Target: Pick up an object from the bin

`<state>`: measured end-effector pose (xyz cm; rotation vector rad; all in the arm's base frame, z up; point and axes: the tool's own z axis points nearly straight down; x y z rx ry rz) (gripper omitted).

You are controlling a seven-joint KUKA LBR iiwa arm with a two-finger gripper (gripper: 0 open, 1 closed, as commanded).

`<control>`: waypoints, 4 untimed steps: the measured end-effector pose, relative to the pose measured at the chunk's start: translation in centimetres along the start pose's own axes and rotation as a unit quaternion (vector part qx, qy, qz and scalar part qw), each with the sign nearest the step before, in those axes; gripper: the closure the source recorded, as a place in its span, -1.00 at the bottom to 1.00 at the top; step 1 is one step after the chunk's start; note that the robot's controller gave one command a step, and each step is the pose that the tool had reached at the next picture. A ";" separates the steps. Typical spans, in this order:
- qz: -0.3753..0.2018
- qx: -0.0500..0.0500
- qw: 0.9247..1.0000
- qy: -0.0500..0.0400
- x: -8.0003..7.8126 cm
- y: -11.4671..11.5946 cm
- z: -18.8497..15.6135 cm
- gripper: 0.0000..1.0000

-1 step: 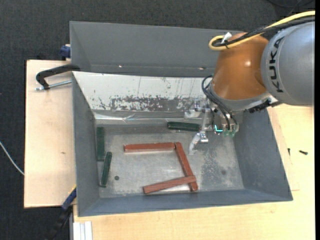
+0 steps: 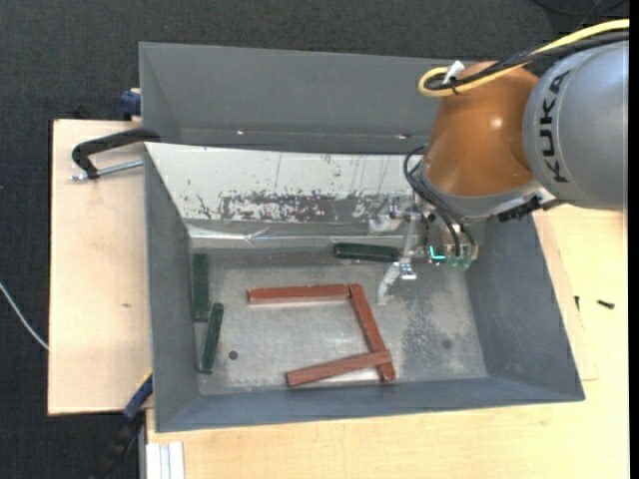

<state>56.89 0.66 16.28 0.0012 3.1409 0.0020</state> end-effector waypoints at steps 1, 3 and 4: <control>-0.001 0.001 1.000 -0.005 -1.1 1.3 7.6 1.00; 0.001 -0.001 1.000 -0.031 -2.3 1.4 7.0 -1.00; -0.002 -0.001 1.000 -0.003 -0.5 1.4 8.0 1.00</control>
Offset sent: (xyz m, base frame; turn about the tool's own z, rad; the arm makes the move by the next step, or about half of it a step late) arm 0.0000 0.0000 0.0000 0.0000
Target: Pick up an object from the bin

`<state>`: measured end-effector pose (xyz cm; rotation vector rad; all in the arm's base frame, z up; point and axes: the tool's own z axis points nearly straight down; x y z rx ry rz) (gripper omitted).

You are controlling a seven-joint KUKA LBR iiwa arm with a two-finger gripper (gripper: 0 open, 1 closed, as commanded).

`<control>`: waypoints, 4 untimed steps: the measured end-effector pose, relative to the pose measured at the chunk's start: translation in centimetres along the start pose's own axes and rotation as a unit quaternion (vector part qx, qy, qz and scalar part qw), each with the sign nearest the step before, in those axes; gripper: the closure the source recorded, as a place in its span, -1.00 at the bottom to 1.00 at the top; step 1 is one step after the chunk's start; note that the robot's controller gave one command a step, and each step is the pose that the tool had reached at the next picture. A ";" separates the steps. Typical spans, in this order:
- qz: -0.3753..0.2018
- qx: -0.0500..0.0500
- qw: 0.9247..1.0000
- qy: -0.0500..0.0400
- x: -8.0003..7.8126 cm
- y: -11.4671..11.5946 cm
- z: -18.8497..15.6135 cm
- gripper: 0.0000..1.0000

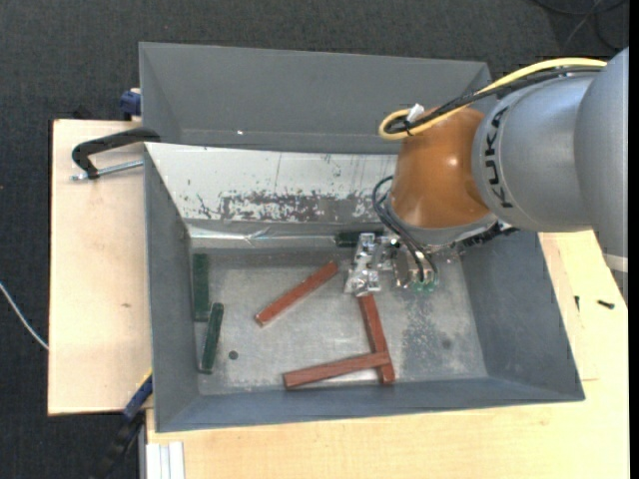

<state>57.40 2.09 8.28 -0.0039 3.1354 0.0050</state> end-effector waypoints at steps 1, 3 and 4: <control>0.001 0.001 1.000 0.002 0.2 -0.1 0.2 -1.00; 0.039 0.000 0.999 0.001 -2.1 6.1 0.5 1.00; 0.039 0.000 0.999 0.001 -2.1 6.1 0.5 1.00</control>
Offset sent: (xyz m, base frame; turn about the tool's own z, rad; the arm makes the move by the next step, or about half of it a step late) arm 0.0000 0.0000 0.0000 0.0000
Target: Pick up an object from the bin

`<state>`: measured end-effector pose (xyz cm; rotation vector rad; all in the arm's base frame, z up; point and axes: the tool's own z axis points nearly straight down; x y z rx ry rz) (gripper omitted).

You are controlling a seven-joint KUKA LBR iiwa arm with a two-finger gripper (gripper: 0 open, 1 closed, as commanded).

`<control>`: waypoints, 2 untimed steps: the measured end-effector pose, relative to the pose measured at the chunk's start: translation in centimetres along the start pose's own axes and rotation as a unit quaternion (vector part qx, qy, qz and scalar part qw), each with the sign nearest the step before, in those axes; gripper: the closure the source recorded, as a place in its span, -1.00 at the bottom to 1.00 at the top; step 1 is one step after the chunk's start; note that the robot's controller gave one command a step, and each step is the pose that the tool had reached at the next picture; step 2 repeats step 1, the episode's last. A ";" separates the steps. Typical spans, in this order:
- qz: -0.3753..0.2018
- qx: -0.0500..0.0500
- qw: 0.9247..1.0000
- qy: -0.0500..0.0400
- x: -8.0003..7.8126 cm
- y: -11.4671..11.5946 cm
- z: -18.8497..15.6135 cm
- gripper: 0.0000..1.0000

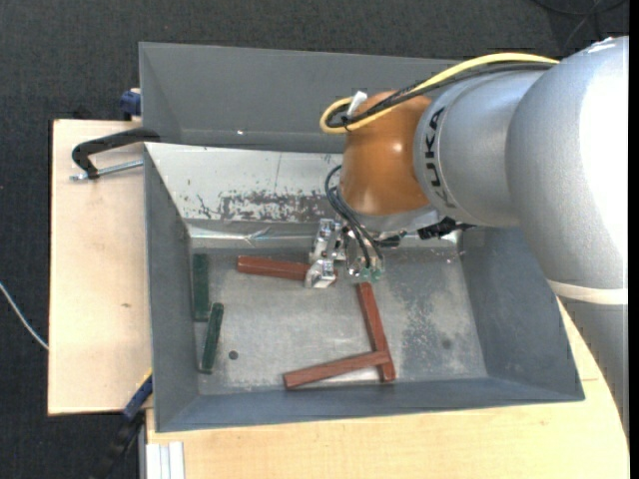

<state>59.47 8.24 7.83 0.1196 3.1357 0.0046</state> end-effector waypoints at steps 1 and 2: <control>-0.129 0.001 0.992 -0.001 -0.1 -2.1 -17.4 1.00; -0.129 0.001 0.992 -0.001 -0.1 -2.1 -17.4 1.00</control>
Offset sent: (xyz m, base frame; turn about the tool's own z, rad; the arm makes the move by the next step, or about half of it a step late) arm 0.0000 0.0000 0.0000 0.0000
